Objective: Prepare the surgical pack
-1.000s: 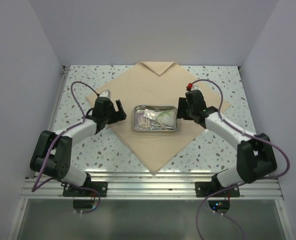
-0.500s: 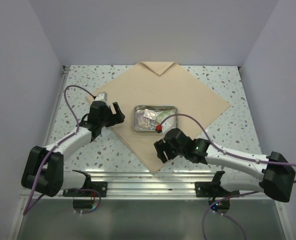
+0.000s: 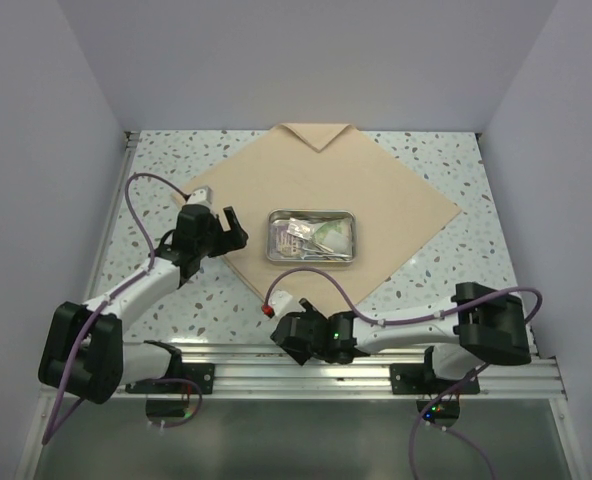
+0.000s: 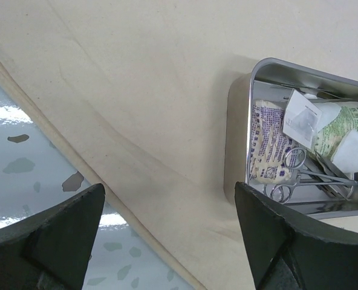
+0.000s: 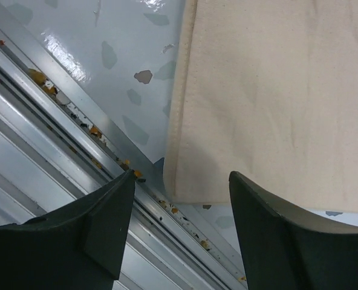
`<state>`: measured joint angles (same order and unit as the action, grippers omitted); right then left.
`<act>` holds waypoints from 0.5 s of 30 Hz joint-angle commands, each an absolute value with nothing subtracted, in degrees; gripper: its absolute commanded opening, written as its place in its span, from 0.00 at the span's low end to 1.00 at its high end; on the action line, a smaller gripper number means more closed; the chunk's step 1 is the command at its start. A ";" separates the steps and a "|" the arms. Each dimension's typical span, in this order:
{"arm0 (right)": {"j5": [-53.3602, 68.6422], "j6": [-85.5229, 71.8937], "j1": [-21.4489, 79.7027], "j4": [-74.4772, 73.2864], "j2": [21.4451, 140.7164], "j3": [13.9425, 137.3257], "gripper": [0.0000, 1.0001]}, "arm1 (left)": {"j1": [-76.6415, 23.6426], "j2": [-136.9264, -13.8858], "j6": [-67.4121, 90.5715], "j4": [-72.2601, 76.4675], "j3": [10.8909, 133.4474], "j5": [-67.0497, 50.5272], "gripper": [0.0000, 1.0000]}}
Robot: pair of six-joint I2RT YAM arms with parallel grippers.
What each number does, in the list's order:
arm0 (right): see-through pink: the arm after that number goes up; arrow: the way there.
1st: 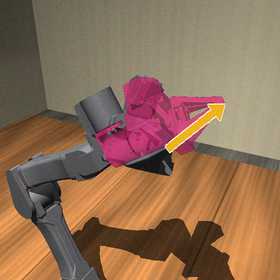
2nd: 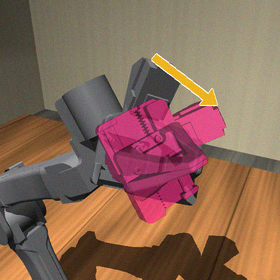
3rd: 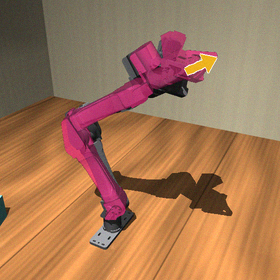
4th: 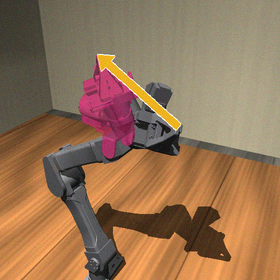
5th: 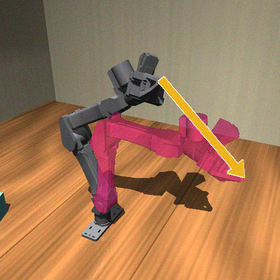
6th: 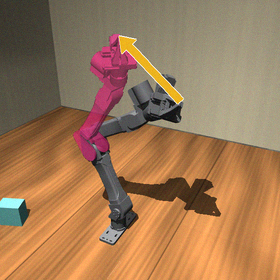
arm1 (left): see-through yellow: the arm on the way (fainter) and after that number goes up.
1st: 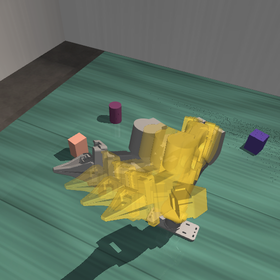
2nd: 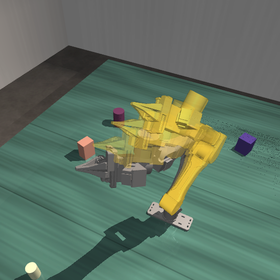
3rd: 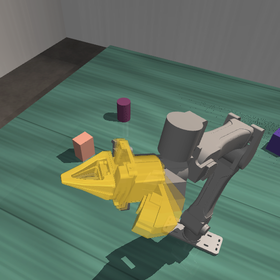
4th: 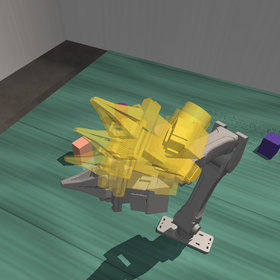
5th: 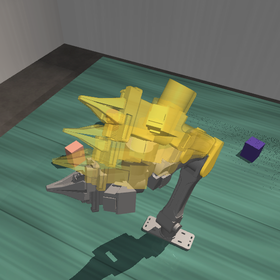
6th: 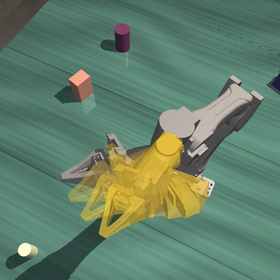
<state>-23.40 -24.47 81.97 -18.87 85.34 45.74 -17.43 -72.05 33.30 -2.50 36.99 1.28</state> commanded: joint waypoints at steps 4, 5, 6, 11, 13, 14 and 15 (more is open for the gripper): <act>-31.20 -26.10 82.71 -19.60 89.47 49.92 0.65 | -17.67 -70.31 32.08 -3.34 36.83 1.93 0.92; -31.11 -26.02 82.71 -19.51 89.91 50.01 0.64 | -17.75 -70.31 32.08 -3.25 36.83 2.11 0.92; -31.11 -26.10 82.79 -19.51 90.61 50.10 0.63 | -17.75 -70.49 31.99 -3.16 36.74 2.02 0.92; -32.26 -27.51 82.79 -20.39 93.60 50.80 0.55 | -17.75 -70.93 31.90 -2.90 36.91 2.20 0.92; -33.04 -28.82 82.62 -21.09 94.04 51.41 0.51 | -17.75 -71.10 31.73 -2.81 37.00 2.20 0.92; -33.05 -28.92 82.70 -21.09 94.57 51.59 0.49 | -17.75 -71.19 31.64 -2.90 37.09 2.20 0.92; -33.05 -29.00 82.62 -21.09 95.09 51.85 0.49 | -17.75 -71.28 31.55 -2.99 37.09 2.28 0.92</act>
<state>-30.41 -26.81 82.56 -19.84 93.73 49.74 -17.43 -71.70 33.23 -2.74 36.91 1.63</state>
